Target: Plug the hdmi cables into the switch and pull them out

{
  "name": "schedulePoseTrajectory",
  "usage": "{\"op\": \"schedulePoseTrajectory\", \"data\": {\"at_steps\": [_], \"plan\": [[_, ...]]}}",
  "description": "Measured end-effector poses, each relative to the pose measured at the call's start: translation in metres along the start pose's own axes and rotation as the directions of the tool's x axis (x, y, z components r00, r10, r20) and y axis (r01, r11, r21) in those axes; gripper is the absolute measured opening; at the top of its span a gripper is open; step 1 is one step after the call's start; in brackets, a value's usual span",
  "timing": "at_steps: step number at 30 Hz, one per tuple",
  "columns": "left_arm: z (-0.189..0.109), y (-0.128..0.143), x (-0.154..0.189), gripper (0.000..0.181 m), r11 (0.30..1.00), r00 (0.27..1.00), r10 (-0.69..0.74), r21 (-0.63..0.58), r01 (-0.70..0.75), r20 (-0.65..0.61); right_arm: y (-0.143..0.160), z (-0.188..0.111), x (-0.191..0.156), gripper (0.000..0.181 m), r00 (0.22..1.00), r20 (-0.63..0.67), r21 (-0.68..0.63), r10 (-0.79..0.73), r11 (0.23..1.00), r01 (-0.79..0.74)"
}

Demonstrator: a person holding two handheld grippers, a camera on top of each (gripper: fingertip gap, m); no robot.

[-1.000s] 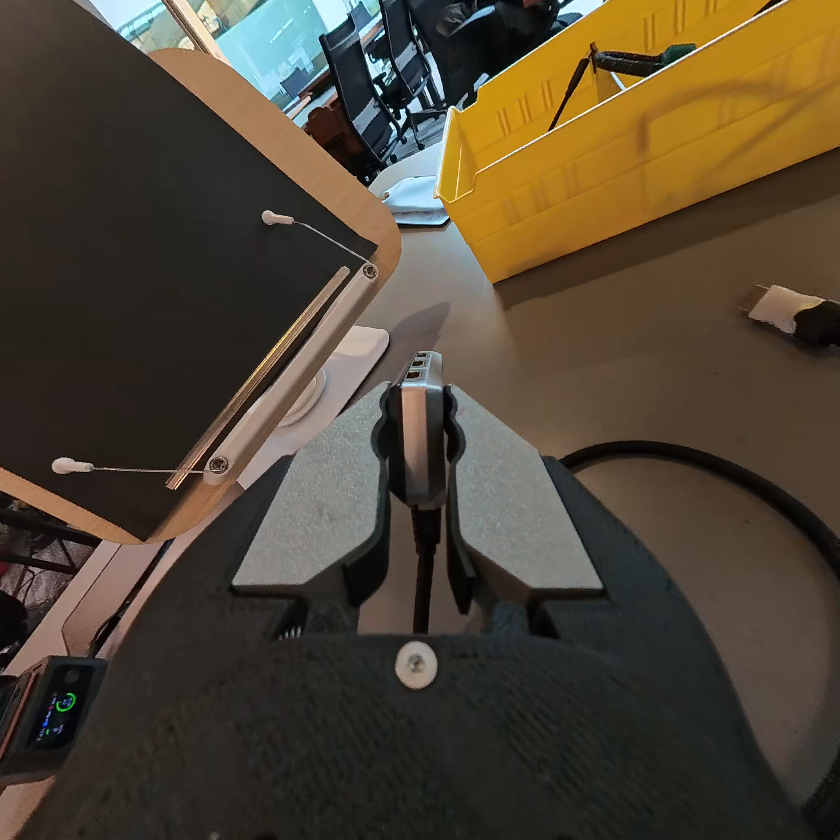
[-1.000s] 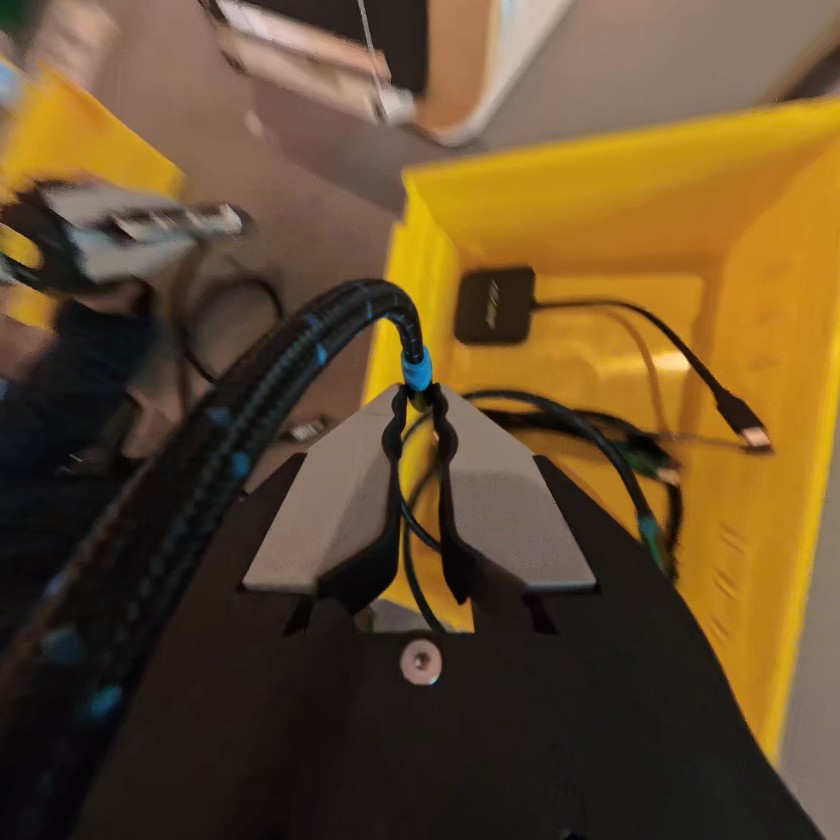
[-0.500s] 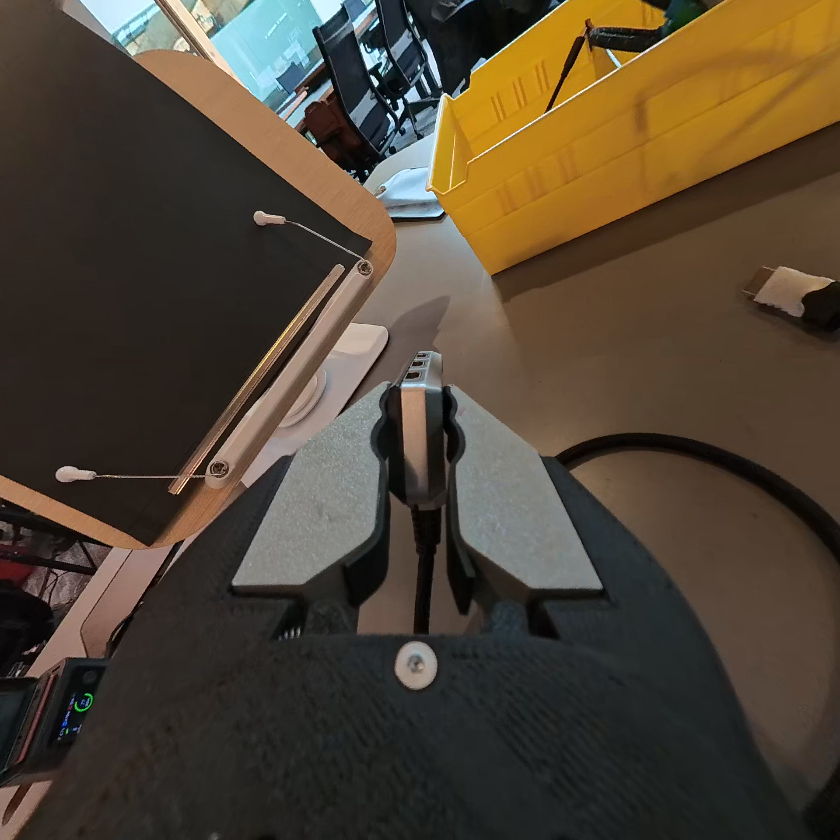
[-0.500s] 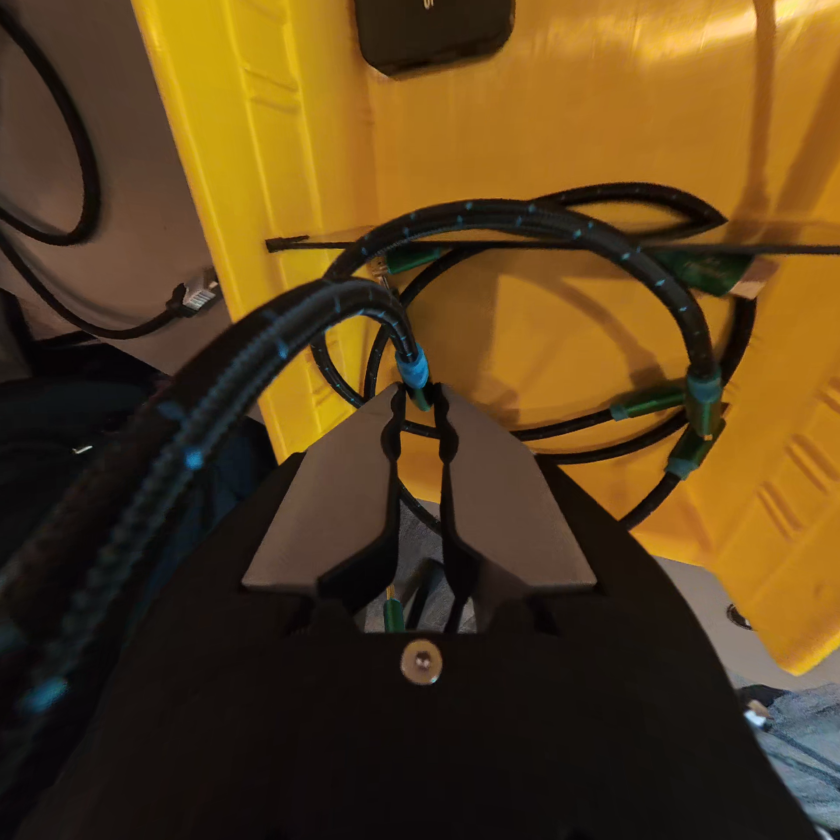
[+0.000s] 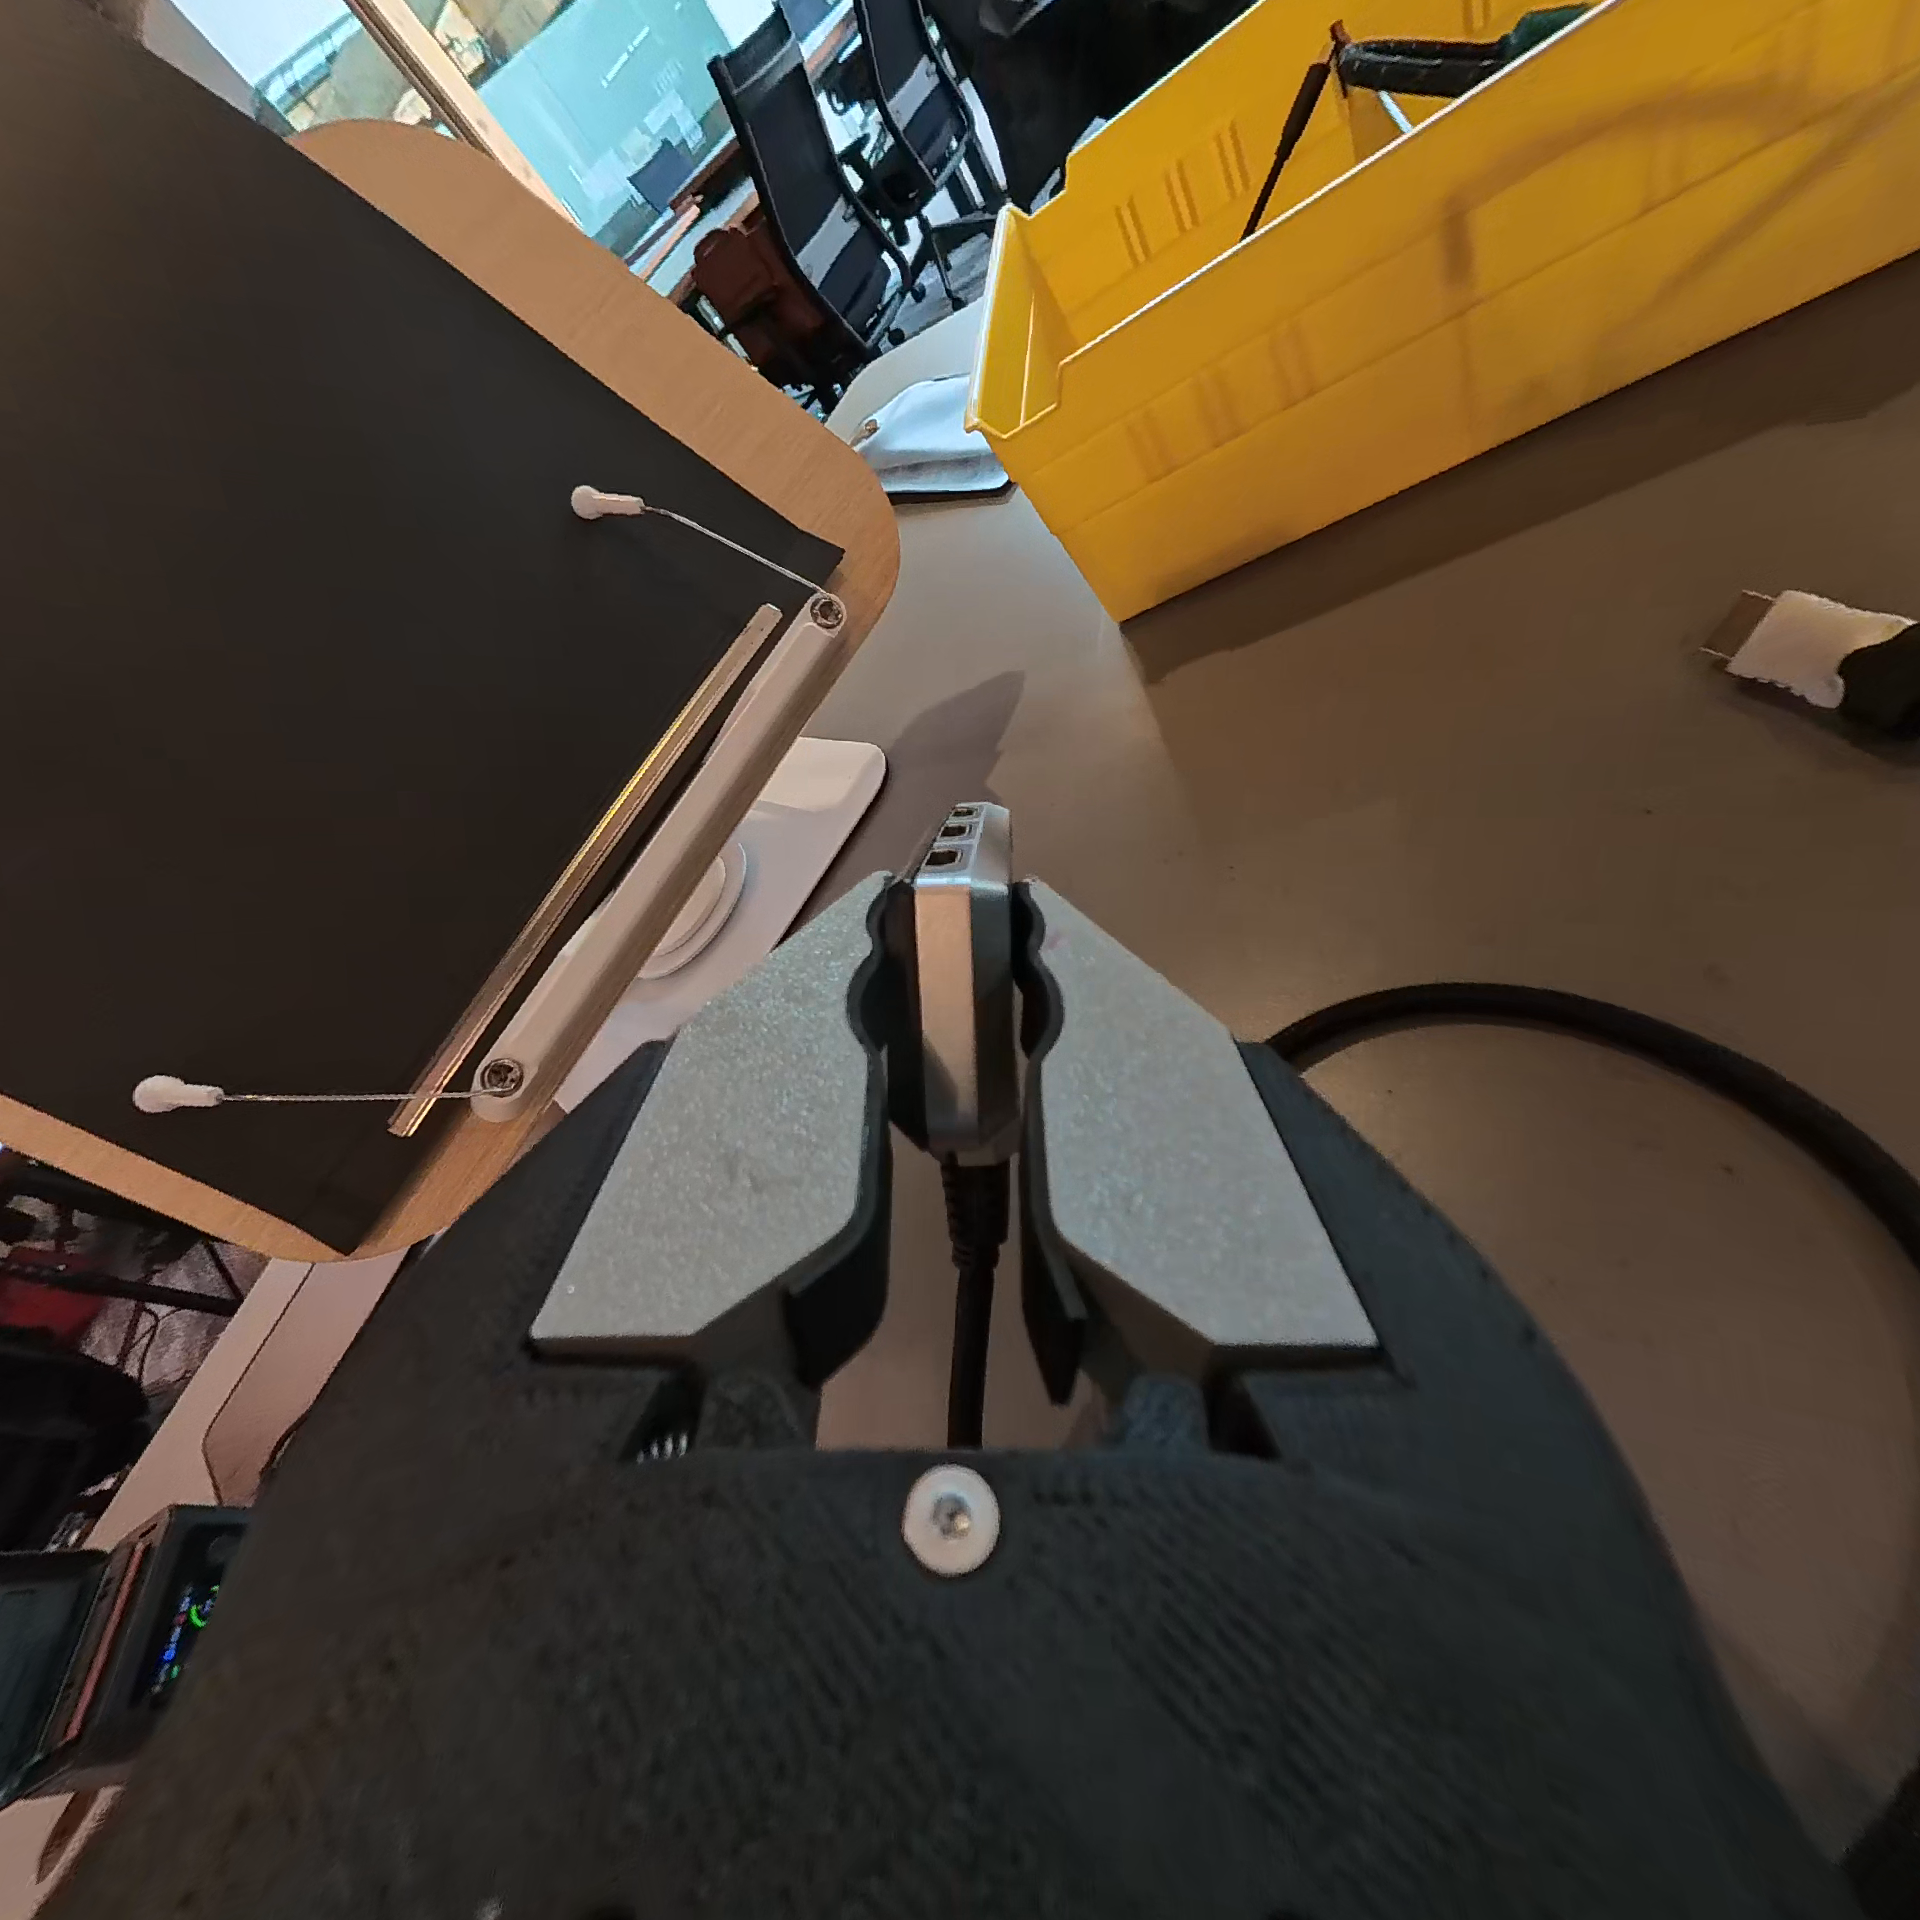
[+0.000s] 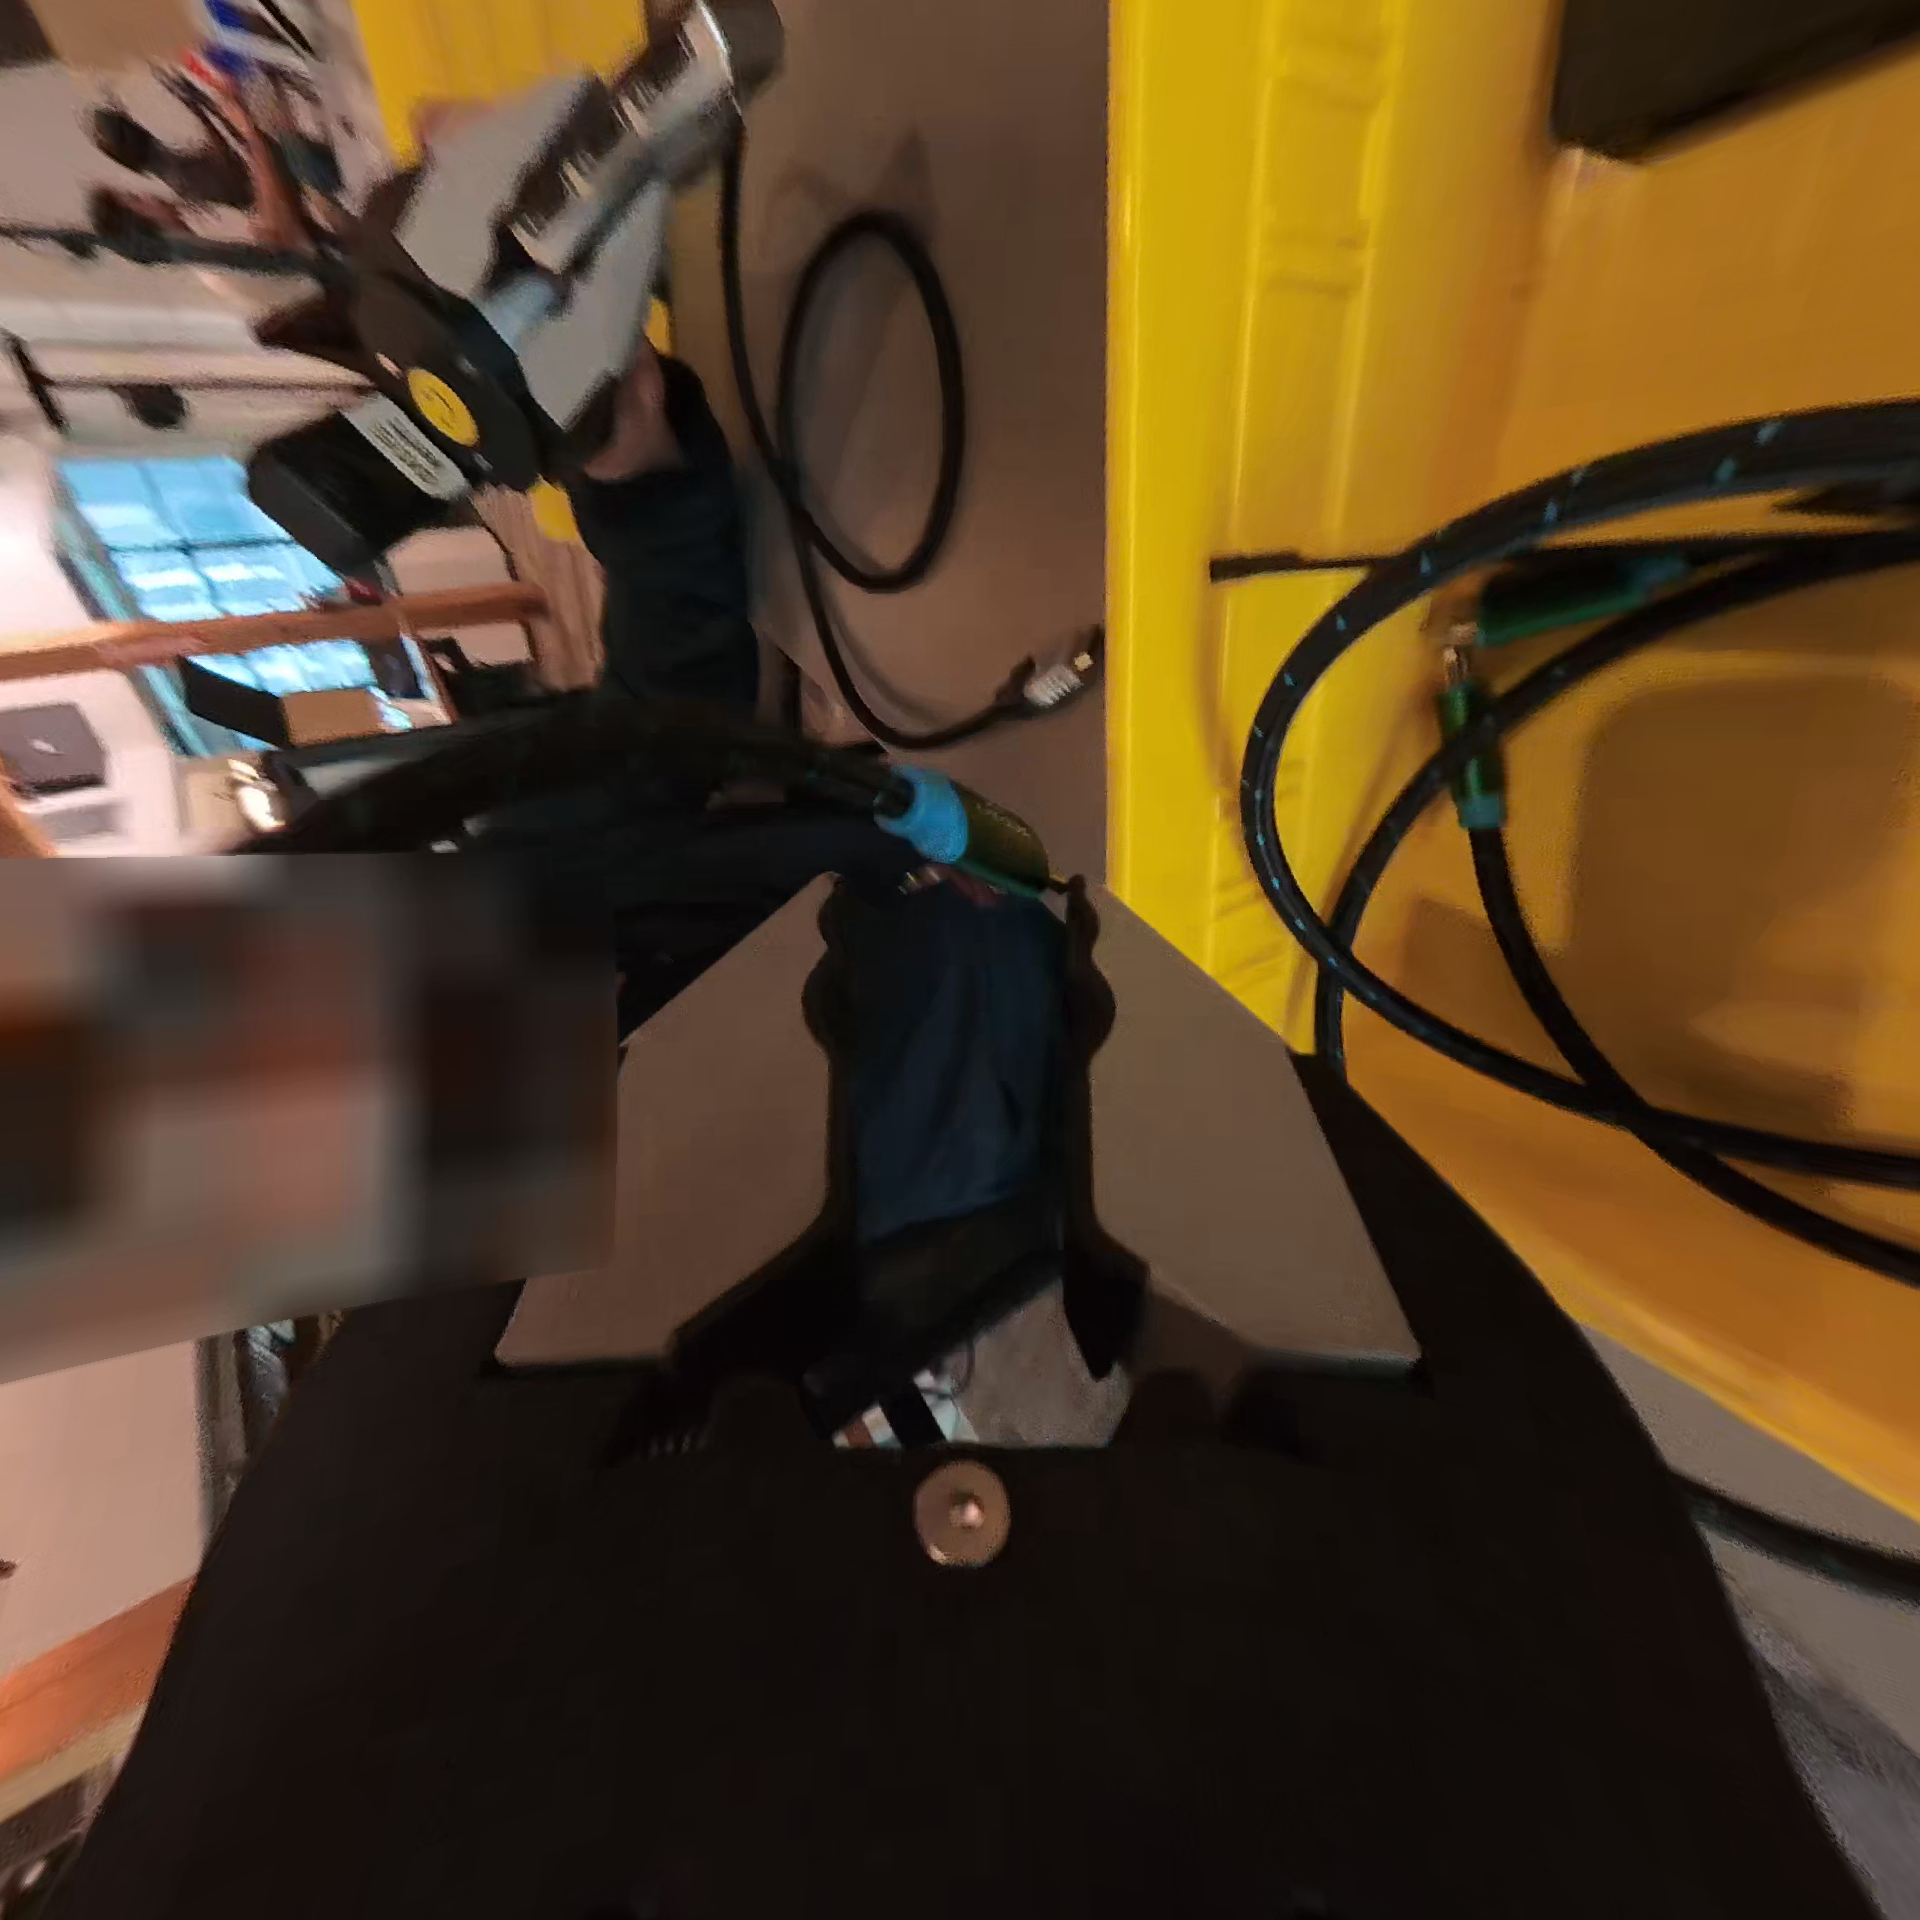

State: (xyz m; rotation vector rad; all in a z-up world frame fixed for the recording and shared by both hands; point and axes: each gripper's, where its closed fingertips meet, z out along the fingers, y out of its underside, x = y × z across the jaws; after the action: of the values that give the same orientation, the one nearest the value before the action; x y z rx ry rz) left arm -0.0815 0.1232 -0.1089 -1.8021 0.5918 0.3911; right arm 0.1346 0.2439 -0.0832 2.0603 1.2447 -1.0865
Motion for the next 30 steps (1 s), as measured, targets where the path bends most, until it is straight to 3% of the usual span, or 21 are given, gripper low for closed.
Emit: {"op": "schedulePoseTrajectory", "data": {"at_steps": [2, 4, 6, 8, 10, 12, 13, 15, 18, 19, 20, 22, 24, 25, 27, 28, 30], "plan": [[0.0, -0.001, 0.0, 0.018, 1.0, 1.0, 0.003, 0.001, -0.003, 0.002, -0.006, -0.001, 0.008, 0.033, 1.0, -0.003, 0.043, 0.023, 0.999, -0.022], [-0.001, -0.001, -0.001, 0.018, 1.0, 1.0, 0.0, 0.006, 0.0, 0.004, -0.007, -0.003, 0.034, 0.041, 0.99, -0.103, 0.065, 0.092, 0.994, -0.086], [-0.001, -0.001, -0.001, 0.018, 1.0, 1.0, -0.004, 0.006, 0.004, 0.002, -0.008, -0.003, 0.039, 0.038, 0.987, -0.101, 0.084, 0.129, 0.989, -0.121], [0.0, 0.0, 0.0, 0.018, 1.0, 1.0, -0.001, 0.002, 0.001, 0.0, -0.004, -0.001, 0.03, 0.037, 0.992, -0.068, 0.051, 0.109, 0.993, -0.106], [0.001, 0.001, 0.001, 0.019, 1.0, 1.0, 0.003, -0.003, -0.003, -0.002, 0.006, 0.0, 0.036, 0.036, 0.983, -0.134, -0.007, 0.127, 0.992, -0.129], [0.002, 0.002, 0.002, 0.019, 1.0, 1.0, 0.006, -0.007, -0.006, -0.004, 0.034, -0.012, 0.074, 0.031, 0.89, -0.397, -0.091, 0.222, 0.956, -0.279], [0.002, 0.002, 0.002, 0.019, 1.0, 1.0, 0.006, -0.009, -0.006, -0.005, 0.052, -0.02, 0.086, 0.041, 0.833, -0.491, -0.14, 0.256, 0.92, -0.365], [0.002, 0.002, 0.002, 0.018, 1.0, 1.0, 0.005, -0.01, -0.005, -0.008, 0.08, -0.026, 0.084, 0.041, 0.779, -0.54, -0.227, 0.32, 0.835, -0.501], [0.004, 0.004, 0.004, 0.018, 1.0, 1.0, 0.009, -0.019, -0.009, -0.013, 0.112, -0.063, 0.092, 0.04, 0.597, -0.766, -0.277, 0.239, 0.715, -0.642], [0.005, 0.005, 0.005, 0.018, 1.0, 1.0, 0.011, -0.023, -0.011, -0.016, 0.116, -0.067, 0.089, 0.044, 0.577, -0.786, -0.292, 0.223, 0.688, -0.664], [0.005, 0.006, 0.005, 0.019, 1.0, 1.0, 0.015, -0.027, -0.015, -0.016, 0.12, -0.062, 0.082, 0.046, 0.602, -0.766, -0.335, 0.225, 0.659, -0.673], [0.005, 0.007, 0.005, 0.018, 0.999, 1.0, 0.02, -0.031, -0.021, -0.015, 0.125, -0.03, 0.052, 0.047, 0.755, -0.591, -0.474, 0.284, 0.635, -0.61], [0.004, 0.006, 0.003, 0.018, 0.999, 1.0, 0.016, -0.028, -0.016, -0.009, 0.107, 0.009, 0.01, 0.045, 0.922, -0.223, -0.566, 0.318, 0.728, -0.388], [0.003, 0.005, 0.001, 0.018, 1.0, 1.0, 0.012, -0.024, -0.012, -0.007, 0.096, 0.02, -0.01, 0.043, 0.96, -0.035, -0.559, 0.278, 0.791, -0.249], [0.0, 0.002, 0.0, 0.018, 1.0, 1.0, 0.005, -0.01, -0.005, -0.003, 0.075, 0.027, -0.032, 0.033, 0.96, 0.227, -0.445, 0.164, 0.894, -0.047], [0.0, 0.001, -0.001, 0.018, 1.0, 1.0, 0.002, -0.006, -0.002, -0.003, 0.063, 0.028, -0.035, 0.028, 0.941, 0.307, -0.364, 0.143, 0.931, -0.023], [0.0, 0.0, 0.001, 0.018, 1.0, 1.0, 0.007, -0.004, -0.007, -0.007, 0.037, 0.024, -0.042, 0.036, 0.857, 0.482, -0.215, 0.181, 0.973, -0.085]]}}
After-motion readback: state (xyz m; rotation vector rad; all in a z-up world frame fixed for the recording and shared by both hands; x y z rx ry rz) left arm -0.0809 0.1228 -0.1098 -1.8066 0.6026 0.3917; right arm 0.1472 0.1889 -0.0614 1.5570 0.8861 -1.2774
